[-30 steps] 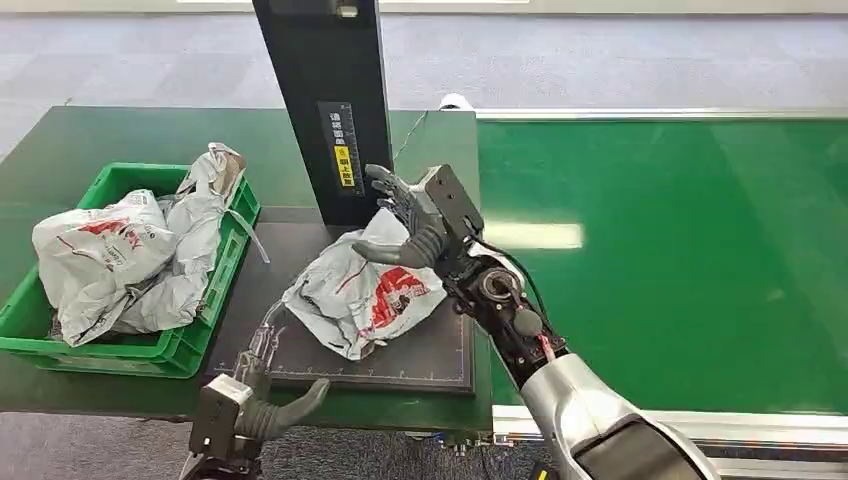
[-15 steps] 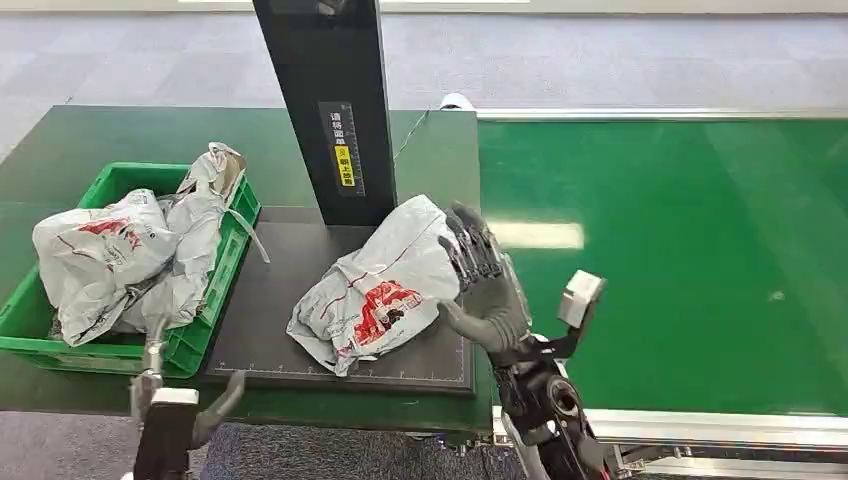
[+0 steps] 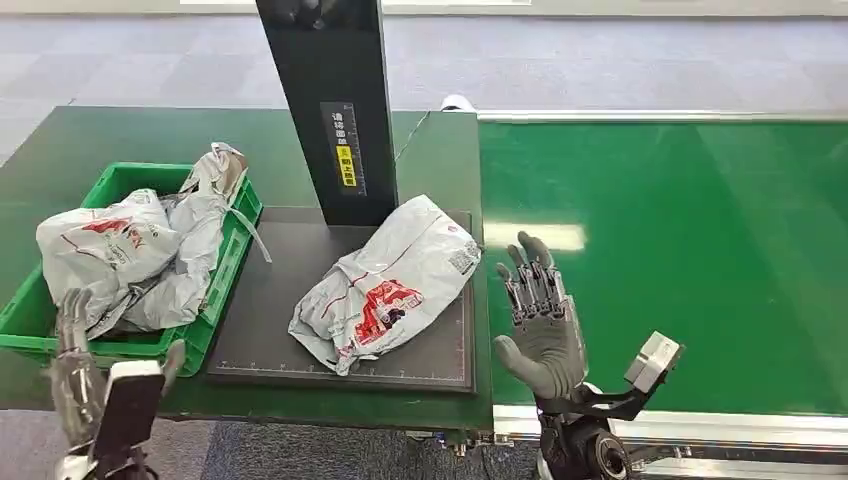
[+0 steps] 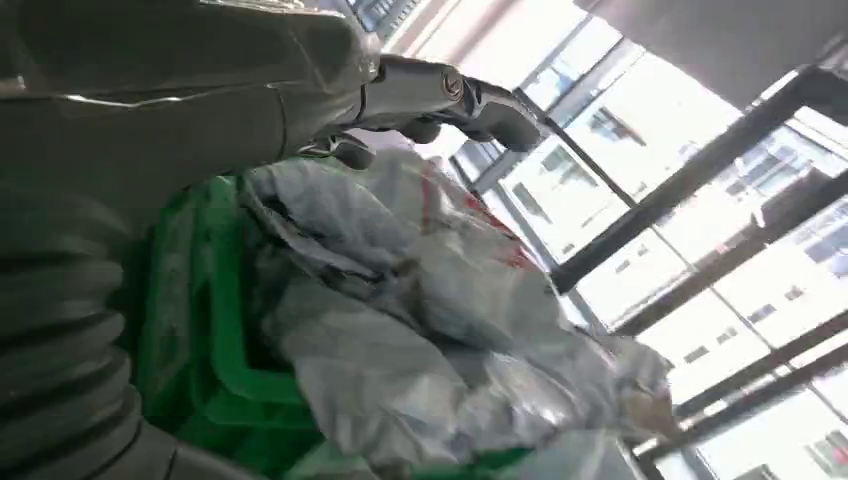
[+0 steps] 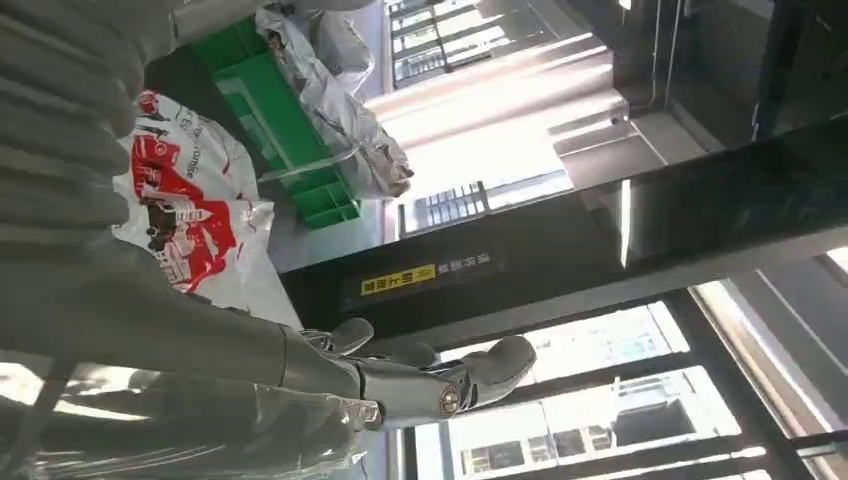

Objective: Moved the parcel from conveyor to table for the left to box.

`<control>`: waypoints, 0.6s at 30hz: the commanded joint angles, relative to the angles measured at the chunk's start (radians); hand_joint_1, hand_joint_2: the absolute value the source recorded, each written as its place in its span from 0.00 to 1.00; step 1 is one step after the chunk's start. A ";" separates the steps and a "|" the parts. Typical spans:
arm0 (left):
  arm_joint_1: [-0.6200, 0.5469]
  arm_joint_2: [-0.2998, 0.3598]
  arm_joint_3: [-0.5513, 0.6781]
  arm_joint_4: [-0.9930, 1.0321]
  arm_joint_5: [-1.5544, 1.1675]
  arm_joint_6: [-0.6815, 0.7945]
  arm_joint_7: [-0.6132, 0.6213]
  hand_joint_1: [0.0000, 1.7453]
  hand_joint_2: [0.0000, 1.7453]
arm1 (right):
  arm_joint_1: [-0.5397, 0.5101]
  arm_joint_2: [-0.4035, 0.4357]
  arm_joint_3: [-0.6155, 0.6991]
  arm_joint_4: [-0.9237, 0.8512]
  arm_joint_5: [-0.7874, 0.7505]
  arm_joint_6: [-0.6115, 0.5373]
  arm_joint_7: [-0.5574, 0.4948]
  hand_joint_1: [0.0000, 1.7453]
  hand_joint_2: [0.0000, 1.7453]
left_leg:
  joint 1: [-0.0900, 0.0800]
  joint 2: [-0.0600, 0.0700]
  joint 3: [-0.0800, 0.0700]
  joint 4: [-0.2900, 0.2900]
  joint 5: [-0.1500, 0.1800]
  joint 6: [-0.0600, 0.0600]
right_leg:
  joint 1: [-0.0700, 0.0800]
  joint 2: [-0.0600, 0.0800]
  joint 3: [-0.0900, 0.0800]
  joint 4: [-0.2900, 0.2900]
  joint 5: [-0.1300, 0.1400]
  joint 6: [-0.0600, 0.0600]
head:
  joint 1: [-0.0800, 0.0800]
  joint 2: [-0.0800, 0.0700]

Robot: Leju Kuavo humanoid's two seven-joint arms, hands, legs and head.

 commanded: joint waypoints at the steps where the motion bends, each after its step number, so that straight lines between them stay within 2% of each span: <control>1: -0.211 0.088 -0.352 0.346 -0.059 -0.099 0.052 0.00 1.00 | -0.083 -0.002 -0.024 0.122 -0.013 0.017 -0.006 0.00 1.00 | -0.001 -0.006 0.001 -0.003 0.003 0.001 | -0.001 -0.006 0.003 -0.003 0.001 0.000 | 0.001 0.000; 5: -0.298 0.108 -0.472 0.480 -0.031 -0.158 0.046 0.00 1.00 | -0.095 -0.006 -0.014 0.149 -0.048 0.018 -0.003 0.00 1.00 | -0.001 -0.007 0.002 -0.003 0.003 0.001 | -0.001 -0.007 0.004 -0.003 0.001 0.001 | 0.000 0.000; 9: -0.347 0.110 -0.518 0.551 -0.033 -0.170 0.048 0.00 1.00 | -0.087 -0.009 -0.013 0.154 -0.071 0.021 -0.001 0.00 1.00 | -0.001 -0.004 0.002 -0.002 0.002 0.001 | -0.001 -0.004 0.003 -0.002 0.001 0.000 | 0.000 0.000; 13: -0.347 0.110 -0.518 0.551 -0.033 -0.170 0.048 0.00 1.00 | -0.087 -0.009 -0.013 0.154 -0.071 0.021 -0.001 0.00 1.00 | -0.001 -0.002 0.001 -0.001 0.001 0.001 | -0.001 -0.002 0.002 -0.001 0.000 0.000 | 0.000 0.000; 18: -0.421 0.097 -0.664 0.693 -0.091 -0.208 0.066 0.00 1.00 | -0.119 -0.009 -0.004 0.210 -0.122 0.044 0.007 0.00 1.00 | -0.001 -0.003 0.000 -0.001 0.001 0.001 | -0.001 -0.003 0.001 -0.001 0.001 0.000 | 0.000 0.000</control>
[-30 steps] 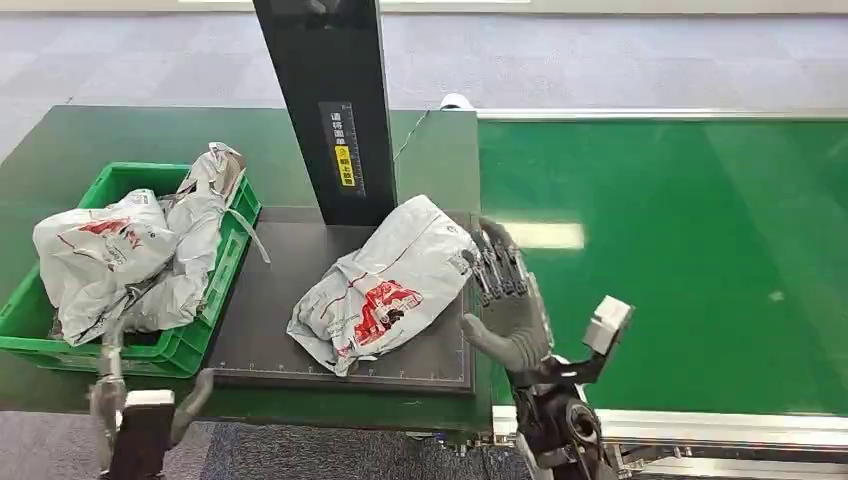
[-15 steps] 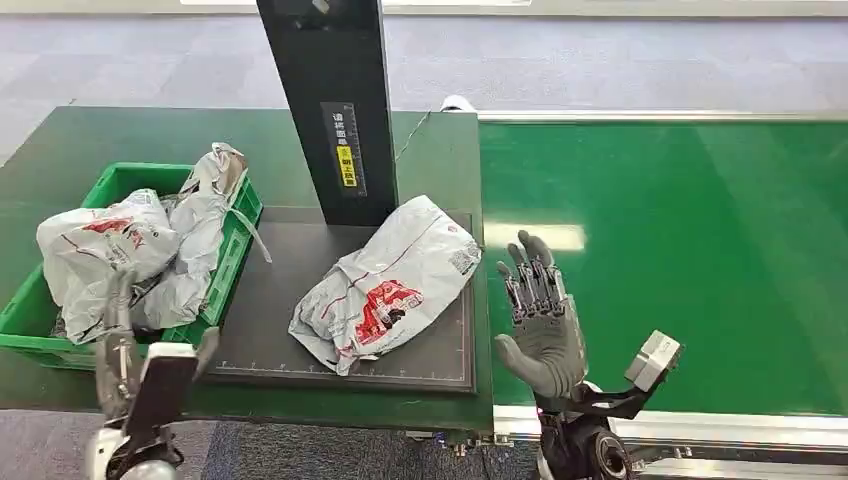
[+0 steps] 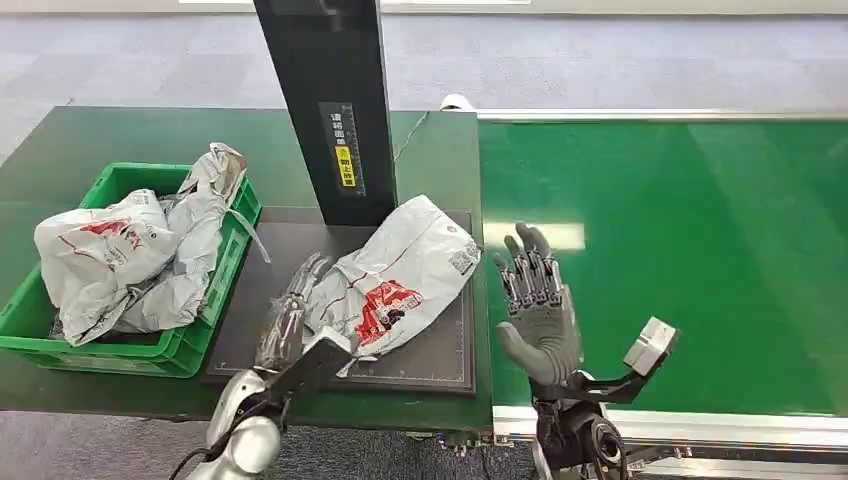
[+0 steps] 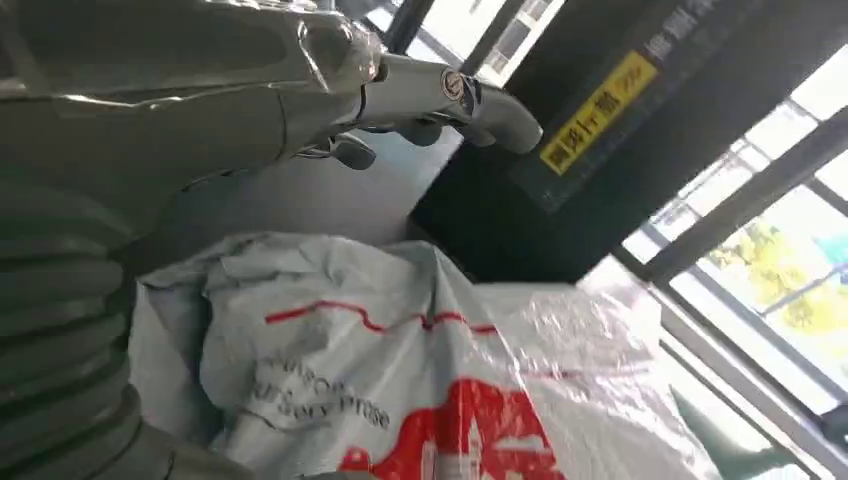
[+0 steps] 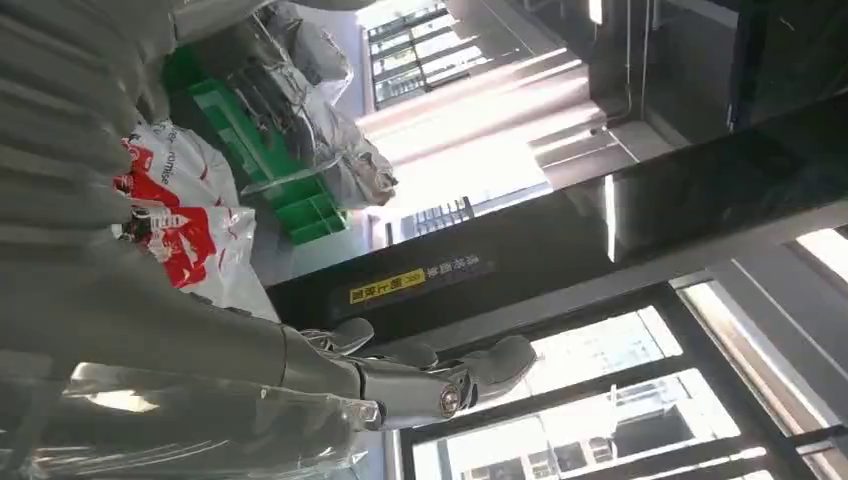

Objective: Moved the parcel from conveyor to table for the left to box.

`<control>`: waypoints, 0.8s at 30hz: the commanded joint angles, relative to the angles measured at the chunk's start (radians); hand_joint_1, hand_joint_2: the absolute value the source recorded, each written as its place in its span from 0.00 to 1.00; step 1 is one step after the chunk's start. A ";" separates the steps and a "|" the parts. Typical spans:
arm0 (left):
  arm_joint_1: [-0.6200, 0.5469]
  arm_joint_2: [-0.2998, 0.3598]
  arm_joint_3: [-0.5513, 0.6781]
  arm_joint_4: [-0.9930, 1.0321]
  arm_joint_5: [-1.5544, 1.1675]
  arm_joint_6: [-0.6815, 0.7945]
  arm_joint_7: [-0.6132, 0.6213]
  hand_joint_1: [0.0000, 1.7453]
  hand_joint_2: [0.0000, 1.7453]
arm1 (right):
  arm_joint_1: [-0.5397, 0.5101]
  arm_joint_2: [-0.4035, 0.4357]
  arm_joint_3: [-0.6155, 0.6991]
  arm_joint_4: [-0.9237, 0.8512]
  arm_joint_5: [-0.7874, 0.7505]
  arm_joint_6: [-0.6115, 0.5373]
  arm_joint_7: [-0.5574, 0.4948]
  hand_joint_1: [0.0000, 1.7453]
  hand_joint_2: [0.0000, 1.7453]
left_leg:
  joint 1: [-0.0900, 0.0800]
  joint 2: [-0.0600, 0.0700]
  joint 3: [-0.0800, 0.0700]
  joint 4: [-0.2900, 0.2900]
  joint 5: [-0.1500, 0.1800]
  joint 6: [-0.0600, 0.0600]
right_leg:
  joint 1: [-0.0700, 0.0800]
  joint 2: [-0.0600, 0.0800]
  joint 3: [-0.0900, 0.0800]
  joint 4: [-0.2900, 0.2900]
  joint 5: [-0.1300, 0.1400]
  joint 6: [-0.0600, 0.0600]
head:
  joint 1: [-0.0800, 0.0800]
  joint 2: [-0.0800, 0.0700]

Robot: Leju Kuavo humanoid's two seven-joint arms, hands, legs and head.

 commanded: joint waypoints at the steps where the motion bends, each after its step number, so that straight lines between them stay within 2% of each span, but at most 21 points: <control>1: -0.131 0.026 -0.210 0.274 -0.052 -0.039 0.022 0.00 1.00 | -0.065 -0.012 -0.001 0.137 -0.048 0.022 0.010 0.00 1.00 | 0.000 -0.002 0.001 -0.001 0.001 0.001 | 0.000 -0.002 0.002 -0.001 0.000 0.000 | 0.000 0.000; 4: -0.175 0.024 -0.268 0.364 -0.070 -0.034 0.023 0.00 1.00 | -0.067 -0.011 0.006 0.142 -0.077 0.043 0.013 0.00 1.00 | 0.000 -0.002 0.001 -0.001 0.001 0.001 | 0.000 -0.002 0.002 -0.001 0.001 0.000 | 0.000 0.000; 24: -0.189 0.037 -0.299 0.385 -0.070 -0.036 0.022 0.00 1.00 | -0.064 -0.015 0.012 0.133 -0.084 0.046 0.013 0.00 1.00 | -0.001 0.000 0.000 -0.001 0.000 0.001 | -0.001 0.000 0.001 -0.001 0.000 0.000 | 0.000 0.000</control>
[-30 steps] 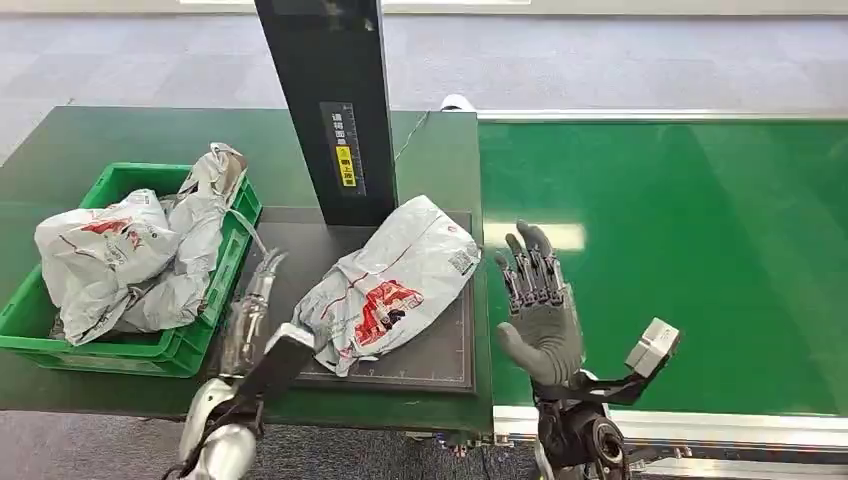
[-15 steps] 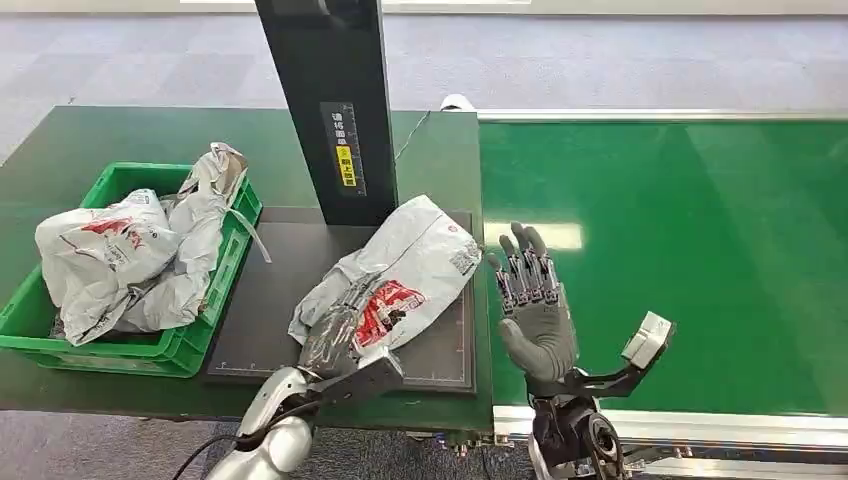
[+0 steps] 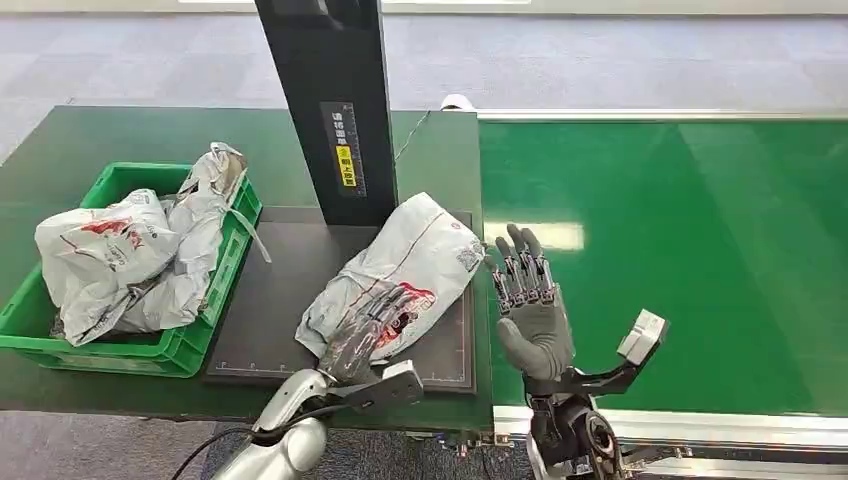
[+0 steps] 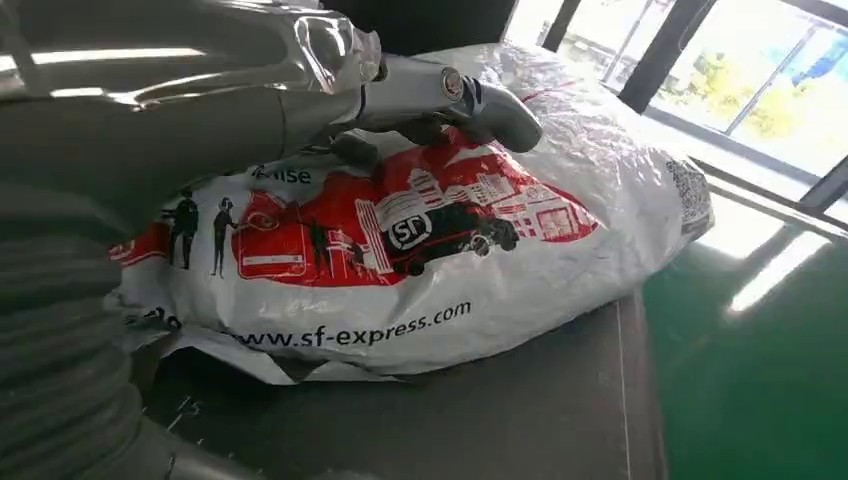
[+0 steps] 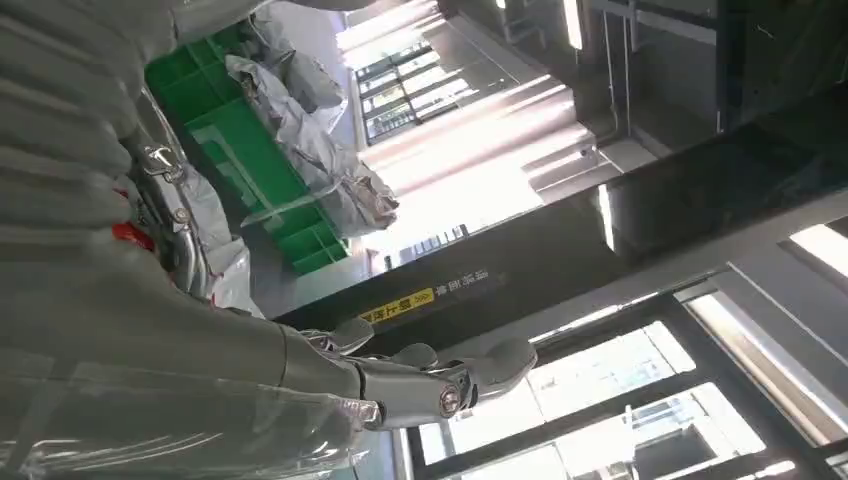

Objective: Moved the parcel from conveyor to table for the left to box.

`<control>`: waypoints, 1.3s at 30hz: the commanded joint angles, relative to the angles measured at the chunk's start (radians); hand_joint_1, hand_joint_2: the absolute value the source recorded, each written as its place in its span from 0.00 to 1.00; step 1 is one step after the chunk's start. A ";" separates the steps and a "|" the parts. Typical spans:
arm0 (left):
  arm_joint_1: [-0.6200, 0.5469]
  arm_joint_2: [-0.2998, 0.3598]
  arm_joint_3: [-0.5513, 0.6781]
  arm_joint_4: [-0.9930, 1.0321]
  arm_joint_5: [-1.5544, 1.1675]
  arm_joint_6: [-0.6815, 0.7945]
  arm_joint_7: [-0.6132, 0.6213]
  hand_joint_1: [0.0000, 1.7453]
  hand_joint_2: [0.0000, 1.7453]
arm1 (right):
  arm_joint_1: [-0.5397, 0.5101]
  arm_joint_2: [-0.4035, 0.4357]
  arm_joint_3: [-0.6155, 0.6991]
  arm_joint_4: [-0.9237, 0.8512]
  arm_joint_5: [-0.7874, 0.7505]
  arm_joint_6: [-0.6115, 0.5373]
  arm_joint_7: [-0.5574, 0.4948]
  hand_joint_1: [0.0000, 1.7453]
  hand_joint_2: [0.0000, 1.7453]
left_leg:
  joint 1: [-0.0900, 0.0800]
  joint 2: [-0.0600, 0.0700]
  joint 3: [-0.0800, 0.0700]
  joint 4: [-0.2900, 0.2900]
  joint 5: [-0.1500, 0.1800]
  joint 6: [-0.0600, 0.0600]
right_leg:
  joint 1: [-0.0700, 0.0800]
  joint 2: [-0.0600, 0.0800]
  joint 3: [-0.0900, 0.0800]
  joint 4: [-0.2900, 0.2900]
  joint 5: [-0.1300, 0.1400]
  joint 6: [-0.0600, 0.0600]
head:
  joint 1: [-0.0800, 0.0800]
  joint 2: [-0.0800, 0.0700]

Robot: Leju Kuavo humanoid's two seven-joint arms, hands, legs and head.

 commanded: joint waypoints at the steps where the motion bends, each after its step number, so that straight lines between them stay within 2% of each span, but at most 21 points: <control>1: -0.057 0.030 -0.092 0.122 -0.015 -0.012 0.012 0.00 1.00 | -0.030 -0.015 0.016 0.051 -0.010 0.001 0.002 0.00 1.00 | 0.000 0.000 0.001 -0.002 0.001 0.001 | 0.000 0.000 0.001 -0.002 0.001 0.000 | 0.000 0.000; 8: -0.153 0.006 -0.160 0.315 -0.049 0.016 0.022 0.00 1.00 | -0.027 -0.010 0.020 0.056 -0.043 -0.005 0.015 0.00 1.00 | 0.000 -0.001 0.001 -0.001 0.001 0.001 | 0.000 -0.001 0.002 -0.001 0.000 0.000 | 0.000 0.000; 11: -0.199 -0.013 -0.197 0.385 -0.062 -0.015 0.005 0.00 1.00 | -0.039 -0.007 0.029 0.063 -0.057 0.008 0.019 0.00 1.00 | 0.000 -0.002 0.001 -0.002 0.002 0.001 | 0.000 -0.002 0.002 -0.002 0.001 0.000 | 0.000 0.000; 12: -0.221 -0.022 -0.214 0.405 -0.071 -0.028 0.001 1.00 1.00 | -0.051 -0.004 0.030 0.067 -0.062 0.011 0.020 0.00 1.00 | 0.000 -0.002 0.001 -0.003 0.002 0.001 | 0.000 -0.002 0.002 -0.003 0.002 0.000 | 0.000 0.000; 17: -0.266 -0.035 -0.236 0.473 -0.068 -0.028 -0.009 1.00 1.00 | -0.080 0.000 0.026 0.080 -0.082 -0.001 0.038 0.00 1.00 | -0.001 -0.002 0.003 -0.002 0.002 0.001 | -0.001 -0.001 0.004 -0.002 0.002 0.000 | 0.000 0.000; 22: -0.263 -0.040 -0.251 0.479 -0.061 -0.029 -0.024 1.00 1.00 | -0.082 -0.003 0.034 0.085 -0.095 0.009 0.044 0.00 1.00 | -0.001 -0.002 0.005 -0.003 0.003 0.002 | -0.001 -0.003 0.006 -0.003 0.002 0.000 | 0.000 0.000; 28: -0.224 -0.017 -0.188 0.424 0.007 0.081 -0.061 1.00 1.00 | -0.045 -0.008 0.026 0.051 -0.095 0.018 0.040 0.00 1.00 | -0.001 -0.001 0.007 -0.004 0.002 0.002 | -0.001 -0.002 0.009 -0.003 0.001 0.000 | 0.000 0.000; 33: -0.225 -0.011 -0.126 0.344 0.052 0.162 -0.073 1.00 1.00 | -0.078 -0.004 0.013 0.045 -0.099 0.008 0.057 0.00 1.00 | -0.001 -0.002 0.005 -0.002 0.002 0.002 | -0.001 -0.003 0.006 -0.001 0.001 0.000 | 0.000 0.000; 35: -0.184 0.018 -0.057 0.207 0.118 0.239 -0.116 1.00 1.00 | -0.066 -0.010 0.006 0.031 -0.099 0.004 0.057 0.00 1.00 | 0.000 -0.002 0.003 0.000 0.002 0.002 | 0.000 -0.002 0.004 0.000 0.001 0.000 | 0.000 0.000; 38: -0.104 0.056 0.048 -0.036 0.277 0.267 -0.205 1.00 1.00 | -0.045 -0.025 0.008 0.034 -0.101 0.005 0.054 0.00 1.00 | -0.001 -0.001 0.002 -0.001 0.002 0.002 | 0.000 -0.002 0.003 -0.001 0.002 0.000 | 0.000 0.000; 39: -0.054 0.067 0.108 -0.159 0.381 0.297 -0.284 1.00 1.00 | -0.041 -0.029 0.011 0.045 -0.103 0.001 0.048 0.00 1.00 | 0.000 -0.001 0.002 -0.001 0.002 0.002 | 0.000 -0.002 0.003 -0.001 0.001 0.000 | 0.000 0.000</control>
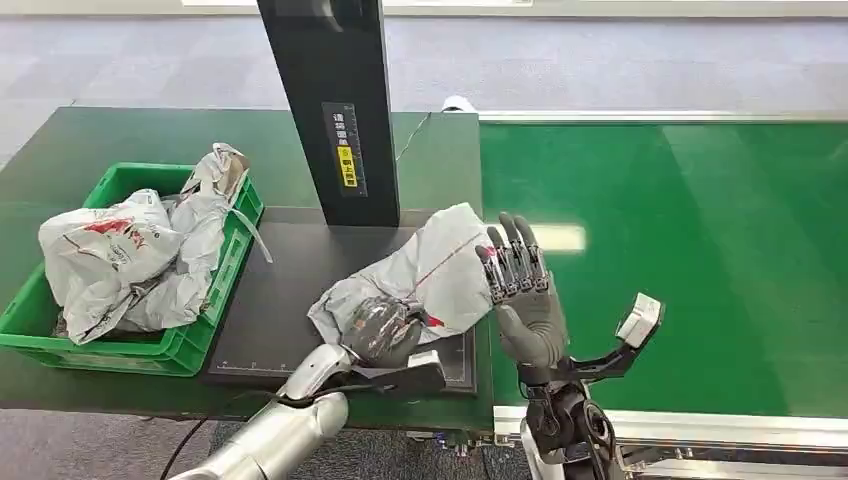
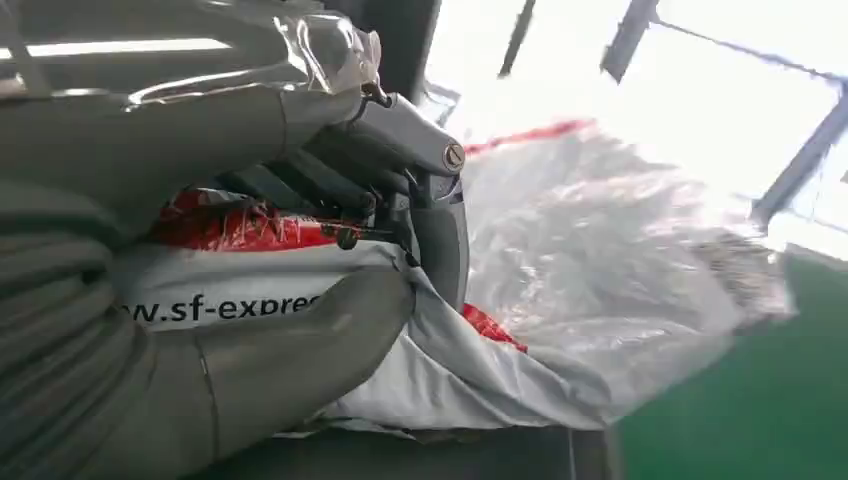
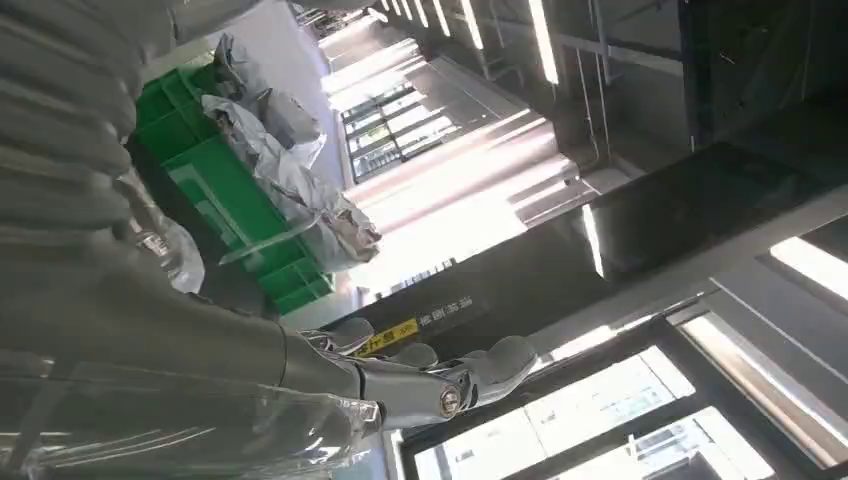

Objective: Moved the parcel from conveyor to table for the left to box.

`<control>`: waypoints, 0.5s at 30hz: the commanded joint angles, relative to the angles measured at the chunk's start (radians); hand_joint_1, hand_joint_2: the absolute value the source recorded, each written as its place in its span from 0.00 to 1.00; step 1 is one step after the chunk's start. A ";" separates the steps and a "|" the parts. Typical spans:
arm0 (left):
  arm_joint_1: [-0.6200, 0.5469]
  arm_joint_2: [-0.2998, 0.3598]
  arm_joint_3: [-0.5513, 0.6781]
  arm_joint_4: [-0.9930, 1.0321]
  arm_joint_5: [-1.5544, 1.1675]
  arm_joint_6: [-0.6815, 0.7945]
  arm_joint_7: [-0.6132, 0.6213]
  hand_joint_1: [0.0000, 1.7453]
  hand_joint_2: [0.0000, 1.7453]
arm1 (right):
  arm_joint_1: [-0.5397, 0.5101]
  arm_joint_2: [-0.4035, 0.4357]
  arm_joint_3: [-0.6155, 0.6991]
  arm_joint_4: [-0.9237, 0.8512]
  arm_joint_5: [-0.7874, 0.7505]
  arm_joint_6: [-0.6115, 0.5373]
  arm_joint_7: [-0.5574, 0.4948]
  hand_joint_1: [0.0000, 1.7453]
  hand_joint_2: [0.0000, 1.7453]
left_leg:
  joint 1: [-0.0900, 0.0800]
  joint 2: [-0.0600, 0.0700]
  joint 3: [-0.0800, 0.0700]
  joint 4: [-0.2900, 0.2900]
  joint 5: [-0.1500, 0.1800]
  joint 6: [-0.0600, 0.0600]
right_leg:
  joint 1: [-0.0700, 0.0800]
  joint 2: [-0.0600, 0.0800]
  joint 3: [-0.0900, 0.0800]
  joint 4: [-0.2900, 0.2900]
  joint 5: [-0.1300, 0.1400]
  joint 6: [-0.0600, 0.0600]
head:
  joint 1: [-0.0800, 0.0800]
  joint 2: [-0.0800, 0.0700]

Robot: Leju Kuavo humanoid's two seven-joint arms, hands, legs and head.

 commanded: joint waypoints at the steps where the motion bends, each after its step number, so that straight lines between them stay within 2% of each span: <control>1: 0.193 0.123 0.252 -0.547 0.307 0.078 -0.179 1.00 1.00 | 0.002 -0.034 -0.004 0.033 -0.008 -0.012 -0.012 0.00 1.00 | 0.000 0.003 -0.001 -0.001 0.000 0.001 | 0.000 0.002 -0.002 -0.001 0.001 0.000 | 0.000 0.000; 6: 0.346 0.137 0.392 -0.874 0.487 0.071 -0.279 1.00 1.00 | 0.019 -0.033 0.004 0.038 -0.006 -0.014 -0.030 0.00 1.00 | 0.000 0.005 -0.001 -0.002 -0.001 0.001 | 0.000 0.005 -0.003 -0.001 0.000 0.000 | -0.001 0.000; 10: 0.348 0.135 0.433 -0.921 0.551 0.050 -0.307 1.00 1.00 | 0.020 -0.031 0.002 0.036 -0.006 -0.018 -0.031 0.00 1.00 | 0.000 0.004 -0.004 0.000 -0.001 0.001 | 0.000 0.004 -0.006 0.000 0.000 0.000 | 0.000 0.000; 11: 0.351 0.130 0.460 -0.953 0.628 0.040 -0.353 1.00 1.00 | 0.019 -0.026 -0.003 0.034 -0.005 -0.021 -0.030 0.00 1.00 | 0.000 0.002 -0.006 0.000 0.000 0.000 | 0.000 0.002 -0.006 0.000 0.000 0.000 | 0.000 0.000; 15: 0.357 0.144 0.487 -1.003 0.661 0.027 -0.347 1.00 1.00 | 0.018 -0.023 -0.005 0.029 -0.005 -0.023 -0.029 0.00 1.00 | 0.000 0.004 -0.006 0.000 0.000 0.000 | 0.000 0.003 -0.006 0.000 0.000 0.000 | 0.000 0.000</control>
